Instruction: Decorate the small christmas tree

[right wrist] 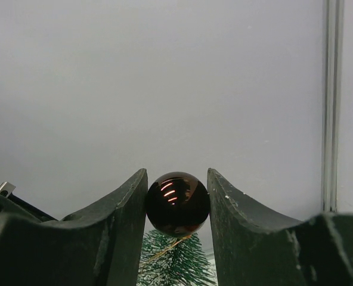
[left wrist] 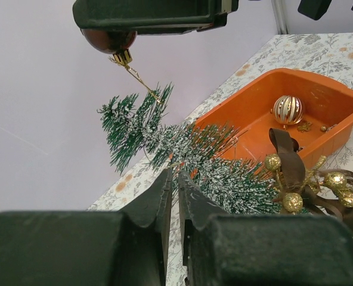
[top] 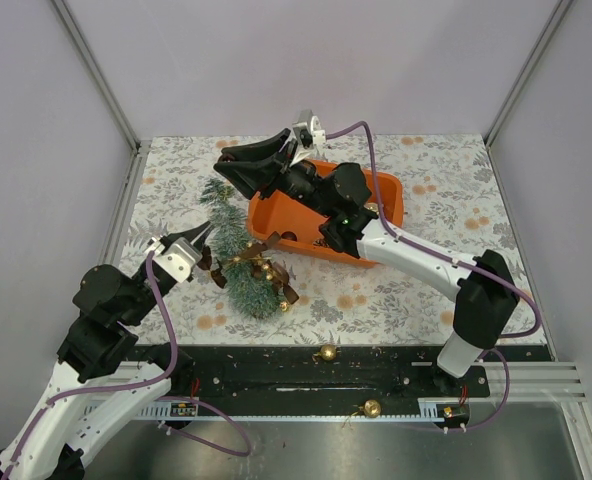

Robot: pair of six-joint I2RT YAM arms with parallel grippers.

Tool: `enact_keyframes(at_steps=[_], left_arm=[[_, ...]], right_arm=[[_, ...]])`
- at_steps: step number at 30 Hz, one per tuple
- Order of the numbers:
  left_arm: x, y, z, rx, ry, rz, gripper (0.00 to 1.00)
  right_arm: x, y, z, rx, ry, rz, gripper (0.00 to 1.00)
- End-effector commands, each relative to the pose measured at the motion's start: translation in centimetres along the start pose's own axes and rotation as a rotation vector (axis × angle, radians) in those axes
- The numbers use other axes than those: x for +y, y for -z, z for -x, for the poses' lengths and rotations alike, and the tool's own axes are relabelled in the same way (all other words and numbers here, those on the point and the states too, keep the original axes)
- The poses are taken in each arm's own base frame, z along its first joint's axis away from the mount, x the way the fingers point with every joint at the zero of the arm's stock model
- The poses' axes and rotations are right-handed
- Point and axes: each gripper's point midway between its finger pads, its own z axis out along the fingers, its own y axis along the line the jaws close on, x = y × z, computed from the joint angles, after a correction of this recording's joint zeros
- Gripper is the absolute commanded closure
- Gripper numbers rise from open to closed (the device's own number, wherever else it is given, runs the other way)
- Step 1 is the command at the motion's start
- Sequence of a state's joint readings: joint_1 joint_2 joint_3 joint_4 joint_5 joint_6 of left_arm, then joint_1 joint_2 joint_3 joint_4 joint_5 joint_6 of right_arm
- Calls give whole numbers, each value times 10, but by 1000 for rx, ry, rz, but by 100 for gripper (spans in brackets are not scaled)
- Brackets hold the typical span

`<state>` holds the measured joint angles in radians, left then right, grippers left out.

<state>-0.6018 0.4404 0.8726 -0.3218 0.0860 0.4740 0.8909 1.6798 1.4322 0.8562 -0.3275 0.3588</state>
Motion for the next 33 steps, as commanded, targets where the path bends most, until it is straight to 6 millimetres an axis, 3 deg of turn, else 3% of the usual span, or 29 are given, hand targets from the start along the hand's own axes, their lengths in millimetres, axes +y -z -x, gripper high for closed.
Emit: enact_keyframes(at_steps=[1,9,17,21,22,23,33], left_arm=[[0,0,8,-35,-4,-7,88],[0,1,9,-37,-5,-5,90],[1,2,10,-42,-1,-2,91],[1,2,10,-43,1,0,91],[1,2,10,-43,0,2,91],[1,2,9,-41,0,3,91],[2,2,11,-45,3,3,91]], right_arm=[[-7,0,6,-49,33,-16,57],[-19,5,-14,-14,20,-50,57],[-23,19,-20,-11,-6,-84,52],[-20,22,-18,-13,-22,-80,34],[-19,23,-17,-16,-27,-82,23],[-19,23,-18,-19,-33,-82,1],[-16,31,-7,-38,-33,-100,0]])
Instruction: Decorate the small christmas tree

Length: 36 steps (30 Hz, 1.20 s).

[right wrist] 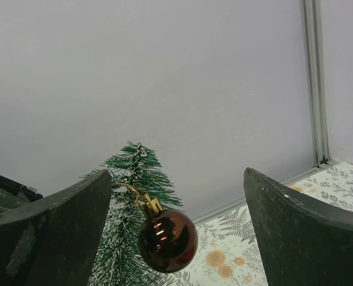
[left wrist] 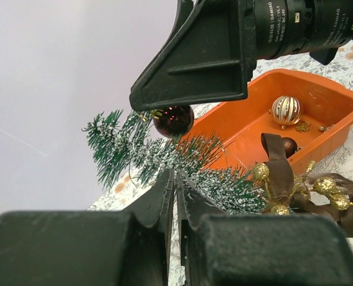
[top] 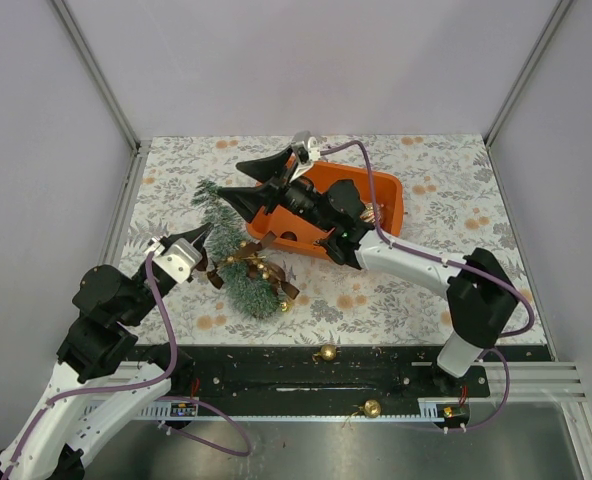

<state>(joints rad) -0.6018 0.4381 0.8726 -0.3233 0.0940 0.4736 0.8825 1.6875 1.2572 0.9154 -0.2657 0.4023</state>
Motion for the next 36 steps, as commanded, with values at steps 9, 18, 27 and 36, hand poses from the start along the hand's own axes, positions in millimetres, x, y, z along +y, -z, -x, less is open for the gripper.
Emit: enact_keyframes(at_steps=[9,18,27,36], left_arm=[[9,4,15,-42,-6,26,86],[21,15,35,-44,-20,46,10],[39,37,50,-51,-25,119,1],[58,51,10,252,75,234,1]], right_arm=[[26,18,87,-142,95,-19,1],[26,38,99,-58,146,-108,0],[1,83,85,88,131,-334,1],[-43,144,73,206,78,-644,1]])
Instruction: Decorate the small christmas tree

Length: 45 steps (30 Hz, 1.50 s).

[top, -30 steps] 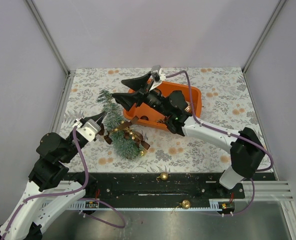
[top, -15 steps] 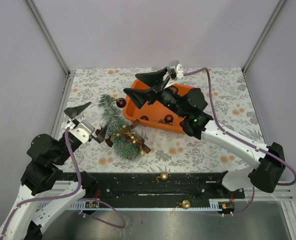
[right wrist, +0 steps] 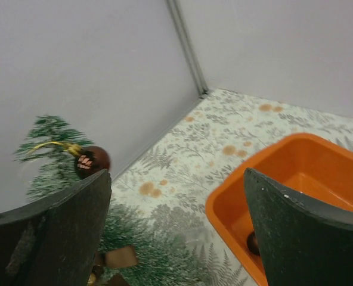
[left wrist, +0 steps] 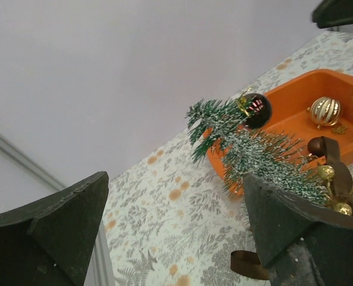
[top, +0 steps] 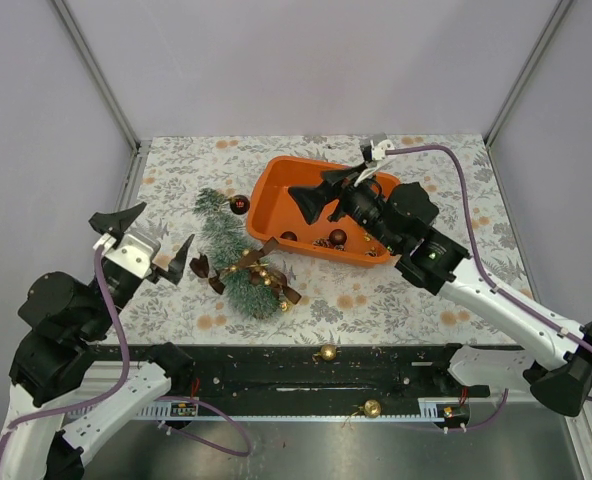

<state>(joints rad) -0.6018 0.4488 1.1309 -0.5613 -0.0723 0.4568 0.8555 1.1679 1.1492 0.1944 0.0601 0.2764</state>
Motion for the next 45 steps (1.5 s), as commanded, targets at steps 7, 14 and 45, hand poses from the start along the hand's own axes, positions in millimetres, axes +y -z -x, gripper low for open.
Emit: enact_keyframes(at_steps=[7,14,45], left_arm=[[24,26,-55,301,112,197,1],[23,29,-95,487,114,262,1],[121,20,-191,635,395,666,1]], right_arm=[[-93,65,-37,213,-101,-446,1],[-119,93,-45,266,-174,-552,1],[-149,118,-95,416,-112,-679,1]])
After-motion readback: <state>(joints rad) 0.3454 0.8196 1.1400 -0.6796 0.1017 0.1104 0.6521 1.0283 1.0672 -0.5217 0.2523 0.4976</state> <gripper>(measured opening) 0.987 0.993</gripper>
